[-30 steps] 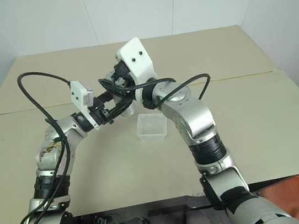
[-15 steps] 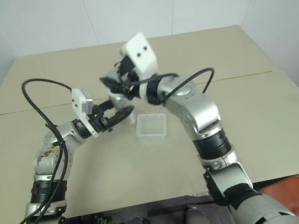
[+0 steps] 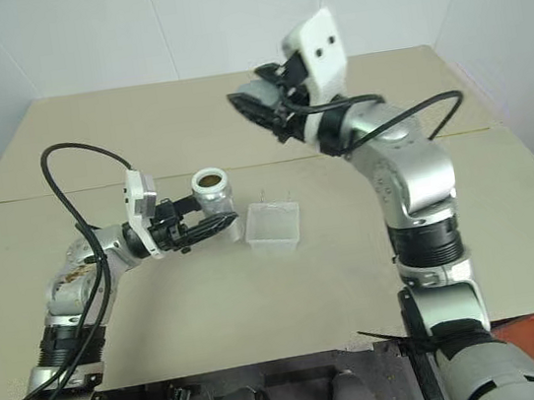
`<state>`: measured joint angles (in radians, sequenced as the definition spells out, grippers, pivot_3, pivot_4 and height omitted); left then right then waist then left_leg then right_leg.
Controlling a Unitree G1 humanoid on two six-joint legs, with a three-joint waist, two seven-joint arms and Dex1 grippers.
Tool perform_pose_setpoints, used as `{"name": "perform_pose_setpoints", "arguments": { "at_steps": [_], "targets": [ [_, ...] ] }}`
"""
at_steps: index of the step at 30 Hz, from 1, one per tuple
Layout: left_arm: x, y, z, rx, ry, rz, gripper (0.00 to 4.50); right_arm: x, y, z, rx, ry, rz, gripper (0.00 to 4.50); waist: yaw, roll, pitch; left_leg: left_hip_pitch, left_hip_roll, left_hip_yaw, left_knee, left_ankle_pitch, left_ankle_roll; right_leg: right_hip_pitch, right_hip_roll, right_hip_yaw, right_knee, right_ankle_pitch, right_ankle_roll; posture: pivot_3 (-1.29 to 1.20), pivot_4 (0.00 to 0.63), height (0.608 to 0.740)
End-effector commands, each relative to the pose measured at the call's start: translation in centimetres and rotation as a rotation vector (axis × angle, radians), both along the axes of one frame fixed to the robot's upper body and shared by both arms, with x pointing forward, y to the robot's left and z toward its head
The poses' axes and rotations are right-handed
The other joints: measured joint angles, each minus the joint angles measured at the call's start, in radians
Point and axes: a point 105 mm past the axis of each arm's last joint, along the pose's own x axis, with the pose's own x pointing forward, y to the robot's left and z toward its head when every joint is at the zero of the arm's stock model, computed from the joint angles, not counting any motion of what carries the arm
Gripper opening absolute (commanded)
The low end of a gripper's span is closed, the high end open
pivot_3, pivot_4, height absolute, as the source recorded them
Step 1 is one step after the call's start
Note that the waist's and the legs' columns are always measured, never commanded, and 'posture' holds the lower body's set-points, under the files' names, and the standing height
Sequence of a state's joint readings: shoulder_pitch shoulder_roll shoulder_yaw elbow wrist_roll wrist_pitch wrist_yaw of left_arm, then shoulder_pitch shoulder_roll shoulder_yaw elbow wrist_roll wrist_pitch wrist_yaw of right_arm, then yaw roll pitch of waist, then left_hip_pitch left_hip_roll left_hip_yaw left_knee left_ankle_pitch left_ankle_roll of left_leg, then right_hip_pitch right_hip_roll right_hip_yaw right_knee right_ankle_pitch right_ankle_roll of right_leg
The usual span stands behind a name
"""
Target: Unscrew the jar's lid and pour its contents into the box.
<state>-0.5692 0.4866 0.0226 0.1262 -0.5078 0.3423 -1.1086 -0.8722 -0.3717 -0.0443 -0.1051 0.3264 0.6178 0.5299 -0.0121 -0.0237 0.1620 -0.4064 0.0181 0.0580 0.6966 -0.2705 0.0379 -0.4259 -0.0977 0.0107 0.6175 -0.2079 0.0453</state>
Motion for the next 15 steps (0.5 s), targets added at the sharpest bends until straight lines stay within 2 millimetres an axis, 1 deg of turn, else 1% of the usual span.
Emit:
{"name": "perform_pose_setpoints", "arguments": {
  "at_steps": [1, 3, 5, 8, 12, 15],
  "targets": [
    [-0.1, 0.4, 2.3, -0.001, -0.092, -0.005, 2.66, 0.7, -3.6, -1.9, -0.004, 0.012, -0.187, 2.74, -0.001, 0.000, 0.000, 0.000, 0.000, 0.000, 0.000, 0.000, 0.000, 0.000, 0.000, 0.000, 0.000, 0.000, 0.000, 0.00, 0.150, 0.740],
    [-0.2, 0.4, 2.8, -0.006, -0.106, -0.018, 2.66, 0.7, -5.0, -4.3, -0.001, 0.062, -0.270, 2.74, -0.002, 0.000, 0.000, 0.000, 0.000, 0.000, 0.000, 0.000, 0.000, 0.000, 0.000, 0.001, 0.000, 0.000, 0.000, 0.00, 0.150, 0.740],
    [-0.4, 0.3, 3.1, -0.010, -0.115, -0.030, 2.66, 0.6, -5.5, -5.6, 0.003, 0.083, -0.309, 2.74, -0.005, 0.000, 0.000, 0.000, 0.000, 0.000, 0.000, 0.000, 0.000, 0.000, 0.000, 0.001, 0.000, 0.000, 0.000, 0.00, 0.150, 0.740],
    [-0.4, 0.1, 3.6, -0.009, -0.128, -0.041, 2.66, 0.6, -6.7, -8.2, 0.041, 0.128, -0.406, 2.74, -0.009, 0.000, 0.000, 0.000, 0.000, 0.001, 0.000, 0.000, 0.000, -0.001, 0.000, 0.002, 0.000, 0.000, 0.000, 0.00, 0.150, 0.740],
    [-0.4, -0.2, 4.0, -0.014, -0.139, -0.058, 2.66, 0.5, -8.5, -13.1, 0.027, 0.192, -0.549, 2.74, -0.004, 0.000, 0.000, 0.000, 0.000, 0.001, 0.000, 0.000, 0.000, 0.000, 0.001, 0.002, 0.000, 0.000, 0.000, 0.00, 0.150, 0.740],
    [-0.4, -0.2, 4.0, -0.012, -0.140, -0.059, 2.66, 0.5, -9.2, -16.0, 0.014, 0.227, -0.606, 2.74, -0.003, 0.000, 0.000, 0.000, 0.000, 0.001, 0.000, 0.000, 0.000, 0.000, 0.000, 0.002, -0.001, 0.000, 0.000, 0.00, 0.150, 0.740]
  ]
}}
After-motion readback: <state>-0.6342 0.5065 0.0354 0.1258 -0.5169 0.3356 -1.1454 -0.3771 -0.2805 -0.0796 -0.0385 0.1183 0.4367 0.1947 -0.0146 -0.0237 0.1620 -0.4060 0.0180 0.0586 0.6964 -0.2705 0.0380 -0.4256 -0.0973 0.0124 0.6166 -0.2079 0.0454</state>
